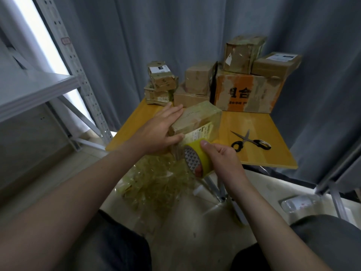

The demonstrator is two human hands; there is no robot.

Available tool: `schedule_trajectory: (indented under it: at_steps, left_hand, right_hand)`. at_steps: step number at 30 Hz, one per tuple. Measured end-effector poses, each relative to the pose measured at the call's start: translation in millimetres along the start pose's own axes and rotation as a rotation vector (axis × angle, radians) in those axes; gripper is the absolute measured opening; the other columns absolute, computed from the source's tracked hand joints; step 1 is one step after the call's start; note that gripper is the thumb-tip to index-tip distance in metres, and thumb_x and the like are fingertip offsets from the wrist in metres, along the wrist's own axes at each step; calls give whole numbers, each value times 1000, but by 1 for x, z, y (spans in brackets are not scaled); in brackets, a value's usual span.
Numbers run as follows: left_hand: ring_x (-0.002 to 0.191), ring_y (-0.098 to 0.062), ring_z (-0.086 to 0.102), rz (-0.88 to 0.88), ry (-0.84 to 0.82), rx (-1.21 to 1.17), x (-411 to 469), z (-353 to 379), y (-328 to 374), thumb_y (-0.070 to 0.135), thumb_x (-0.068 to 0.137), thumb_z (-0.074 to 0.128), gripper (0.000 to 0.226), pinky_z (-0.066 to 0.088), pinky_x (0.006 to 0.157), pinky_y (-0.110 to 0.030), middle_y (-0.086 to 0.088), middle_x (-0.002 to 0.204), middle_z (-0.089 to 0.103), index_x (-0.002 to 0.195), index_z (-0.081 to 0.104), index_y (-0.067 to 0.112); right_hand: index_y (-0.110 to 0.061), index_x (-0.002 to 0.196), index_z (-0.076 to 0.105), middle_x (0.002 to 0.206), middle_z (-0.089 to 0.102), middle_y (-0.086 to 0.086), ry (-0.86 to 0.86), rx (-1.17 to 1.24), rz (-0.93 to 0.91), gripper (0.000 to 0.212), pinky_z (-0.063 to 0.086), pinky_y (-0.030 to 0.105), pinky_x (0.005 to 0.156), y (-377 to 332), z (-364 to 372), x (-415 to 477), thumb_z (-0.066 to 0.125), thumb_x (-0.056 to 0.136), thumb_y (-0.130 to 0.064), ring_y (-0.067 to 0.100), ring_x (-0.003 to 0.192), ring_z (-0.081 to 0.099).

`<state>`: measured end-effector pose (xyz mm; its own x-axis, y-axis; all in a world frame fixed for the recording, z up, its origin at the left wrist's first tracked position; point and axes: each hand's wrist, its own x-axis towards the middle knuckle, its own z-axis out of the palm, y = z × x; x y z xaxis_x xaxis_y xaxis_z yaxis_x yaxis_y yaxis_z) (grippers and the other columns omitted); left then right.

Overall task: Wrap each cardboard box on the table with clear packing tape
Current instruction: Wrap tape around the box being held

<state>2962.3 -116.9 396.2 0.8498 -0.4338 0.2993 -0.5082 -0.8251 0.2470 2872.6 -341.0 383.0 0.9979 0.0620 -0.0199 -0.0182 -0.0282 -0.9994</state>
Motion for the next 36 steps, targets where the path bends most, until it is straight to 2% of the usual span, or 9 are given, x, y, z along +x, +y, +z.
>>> schedule_trajectory:
  at_steps: [2, 6, 15, 20, 23, 27, 31, 33, 36]
  left_hand:
    - [157, -11, 5, 42, -15, 41, -1, -1, -1, 54, 98, 53, 79, 17, 127, -39, 3, 170, 17, 163, 23, 19]
    - [155, -22, 19, 96, 28, 73, -7, 2, 1, 52, 103, 42, 61, 25, 123, -42, 0, 169, 21, 160, 29, 35]
    - [137, -27, 41, 161, 38, 70, -9, 0, 9, 44, 104, 37, 47, 38, 109, -46, 2, 166, 30, 151, 41, 49]
    - [141, -2, 43, 71, 90, -370, -1, -4, 11, 27, 107, 49, 39, 38, 114, -32, 13, 154, 48, 143, 56, 42]
    - [128, 1, 54, -43, 65, -673, 7, -2, 7, 16, 108, 48, 38, 47, 100, -19, 13, 142, 58, 140, 61, 34]
    - [128, -6, 56, -251, 135, -647, 21, 17, -19, 22, 109, 47, 35, 47, 95, -13, 6, 142, 60, 140, 58, 35]
    - [93, -1, 63, -474, 130, -685, 25, 10, -38, 17, 100, 60, 58, 53, 78, -20, 8, 114, 70, 155, 41, 18]
    - [114, -4, 61, -447, 27, -784, 18, 9, -45, 22, 89, 74, 93, 53, 90, -21, 2, 140, 59, 163, 17, 19]
    - [145, -10, 34, -377, -150, -675, 2, 22, -39, 51, 57, 97, 153, 39, 116, -38, 6, 164, 25, 159, -16, 41]
  right_hand:
    - [1, 79, 72, 59, 71, 12, -9, 36, 11, 43, 48, 17, 45, 1, 0, 1, 59, 104, -30, 11, 47, 65]
    - [9, 90, 73, 77, 73, 28, -19, 73, 27, 46, 55, 25, 48, 7, 2, 7, 60, 103, -33, 22, 53, 69]
    - [5, 85, 74, 66, 72, 16, -6, 60, -7, 43, 52, 22, 50, 11, 3, 4, 61, 103, -31, 16, 52, 68]
    - [-1, 89, 73, 72, 72, 8, -44, 108, -212, 25, 54, 24, 59, -2, -7, 6, 62, 103, -19, 15, 63, 67]
    - [-2, 101, 71, 81, 73, 6, -117, 116, -281, 17, 55, 26, 64, -9, -9, 20, 63, 101, -17, 16, 74, 68]
    - [-15, 104, 69, 84, 73, -8, -157, -6, -377, 9, 52, 21, 66, -9, 8, 47, 64, 100, -9, 7, 78, 68]
    - [-26, 97, 69, 79, 70, -21, -106, -158, -440, 9, 46, 15, 65, -7, 30, 79, 65, 102, -19, -6, 74, 62]
    - [-26, 98, 70, 81, 71, -15, -67, -173, -400, 9, 47, 15, 65, -8, 35, 94, 63, 103, -28, -6, 74, 64]
    - [-25, 96, 72, 82, 74, -10, -39, -161, -372, 12, 50, 14, 63, -6, 40, 106, 63, 103, -30, -3, 74, 68]
